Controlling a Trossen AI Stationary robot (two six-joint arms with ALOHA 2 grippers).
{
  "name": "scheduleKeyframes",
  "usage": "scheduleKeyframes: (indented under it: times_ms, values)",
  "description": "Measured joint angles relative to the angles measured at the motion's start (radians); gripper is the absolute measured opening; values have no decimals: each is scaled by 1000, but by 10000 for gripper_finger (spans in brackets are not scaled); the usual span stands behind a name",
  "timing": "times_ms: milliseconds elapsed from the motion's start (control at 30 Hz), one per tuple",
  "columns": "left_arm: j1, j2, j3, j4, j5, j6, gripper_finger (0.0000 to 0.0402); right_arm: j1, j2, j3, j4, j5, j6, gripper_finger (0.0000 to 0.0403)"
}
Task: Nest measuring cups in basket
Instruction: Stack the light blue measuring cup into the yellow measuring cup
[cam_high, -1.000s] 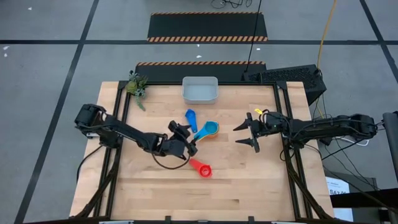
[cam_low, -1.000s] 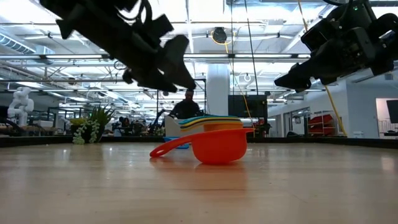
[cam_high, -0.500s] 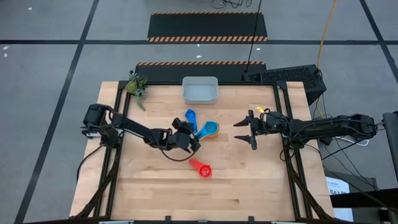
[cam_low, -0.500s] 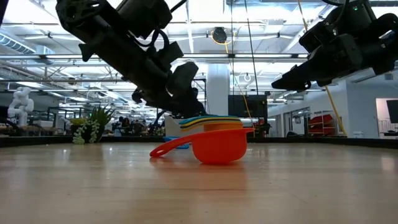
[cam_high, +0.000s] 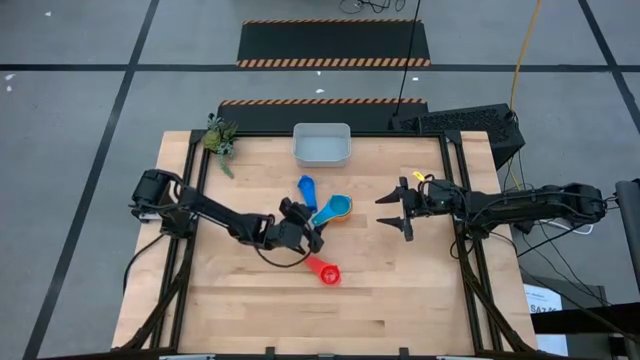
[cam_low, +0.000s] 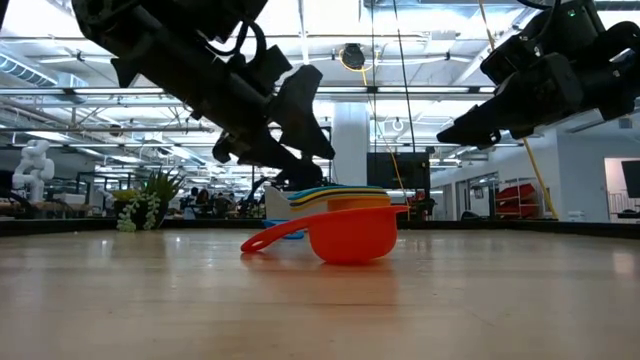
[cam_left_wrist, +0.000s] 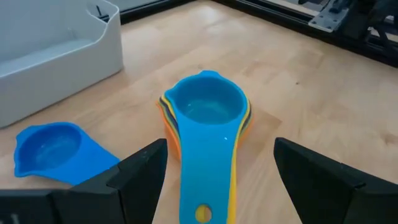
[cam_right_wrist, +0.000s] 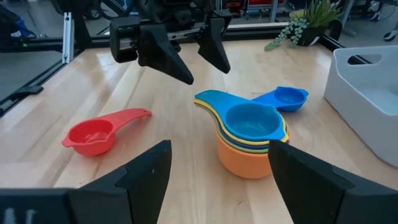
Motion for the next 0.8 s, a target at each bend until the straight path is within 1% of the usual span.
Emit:
scheduleKeyframes:
  times_ms: [133,300,367,500,633,800]
  values:
    - [-19,0,0,0,-14,2,294,0,0,0,0,0,19,263]
    - [-53,0,0,0,-105,4,294,0,0,0,0,0,21,263]
    - [-61,0,0,1,-122,4,294,0,0,0,0,0,22,263]
    - [-64,0,0,-13,-122,-10,294,0,0,0,0,0,22,263]
    - [-61,0,-1,-95,-124,-17,294,0,0,0,0,0,22,263]
    - [-56,0,-1,-39,-105,-24,294,2,0,0,0,0,22,263]
